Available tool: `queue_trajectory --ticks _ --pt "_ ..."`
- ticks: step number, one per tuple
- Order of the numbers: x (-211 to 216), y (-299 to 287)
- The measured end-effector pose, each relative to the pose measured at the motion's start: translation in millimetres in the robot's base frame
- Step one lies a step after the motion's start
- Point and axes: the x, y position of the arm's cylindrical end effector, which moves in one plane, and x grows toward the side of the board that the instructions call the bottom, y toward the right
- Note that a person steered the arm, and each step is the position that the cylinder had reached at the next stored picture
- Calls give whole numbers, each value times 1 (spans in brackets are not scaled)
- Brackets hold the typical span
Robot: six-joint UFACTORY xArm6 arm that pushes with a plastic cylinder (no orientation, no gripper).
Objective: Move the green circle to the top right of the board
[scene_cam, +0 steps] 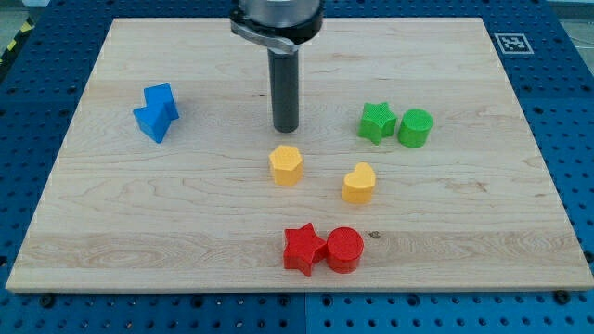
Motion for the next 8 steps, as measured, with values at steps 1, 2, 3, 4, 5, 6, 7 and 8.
queue_trajectory --ticks 1,2,3,4,5,6,7,8 --pt "0 1" --pt "0 31" --pt "1 69" --pt "11 108" --pt "14 145" --pt "33 146" --pt "51 157" --pt "33 188"
